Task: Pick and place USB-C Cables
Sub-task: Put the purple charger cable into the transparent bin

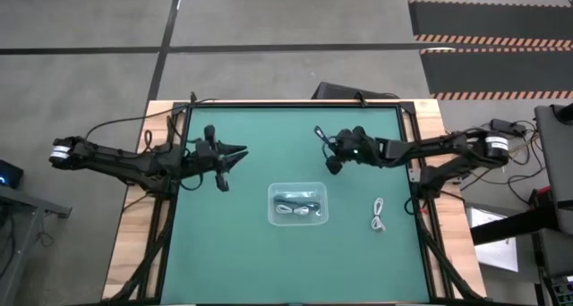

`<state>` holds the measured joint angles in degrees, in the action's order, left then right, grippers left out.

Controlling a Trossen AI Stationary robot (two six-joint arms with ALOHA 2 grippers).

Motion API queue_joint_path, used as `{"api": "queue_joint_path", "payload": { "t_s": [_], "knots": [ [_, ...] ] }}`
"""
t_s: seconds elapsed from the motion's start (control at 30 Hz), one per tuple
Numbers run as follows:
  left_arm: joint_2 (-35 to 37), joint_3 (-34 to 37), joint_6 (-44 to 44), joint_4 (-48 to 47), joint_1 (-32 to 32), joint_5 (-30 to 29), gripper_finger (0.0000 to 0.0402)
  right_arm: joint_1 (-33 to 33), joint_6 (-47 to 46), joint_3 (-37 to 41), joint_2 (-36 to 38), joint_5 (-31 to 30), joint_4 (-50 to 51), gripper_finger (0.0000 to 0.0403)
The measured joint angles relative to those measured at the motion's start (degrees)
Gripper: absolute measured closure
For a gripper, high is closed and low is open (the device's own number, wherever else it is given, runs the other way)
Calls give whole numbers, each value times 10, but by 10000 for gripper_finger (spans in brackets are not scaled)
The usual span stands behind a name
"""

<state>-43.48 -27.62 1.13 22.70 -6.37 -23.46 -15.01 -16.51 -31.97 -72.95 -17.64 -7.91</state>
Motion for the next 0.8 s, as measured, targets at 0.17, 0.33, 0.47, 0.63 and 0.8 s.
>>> {"api": "queue_joint_path", "payload": {
  "t_s": [0.17,0.33,0.47,0.63,0.8],
  "knots": [
    [-14,0,-54,39,-1,3,353,35,48,42,56,-5,-102,376],
    [-60,0,-54,120,-3,11,352,63,87,73,92,4,-230,376],
    [-114,0,-53,202,-4,13,353,75,115,81,93,60,-330,376],
    [-181,-4,-53,281,-4,21,352,85,135,81,77,122,-417,376],
    [-244,-13,-53,351,-4,22,353,103,153,81,52,137,-487,376]
  ]
}}
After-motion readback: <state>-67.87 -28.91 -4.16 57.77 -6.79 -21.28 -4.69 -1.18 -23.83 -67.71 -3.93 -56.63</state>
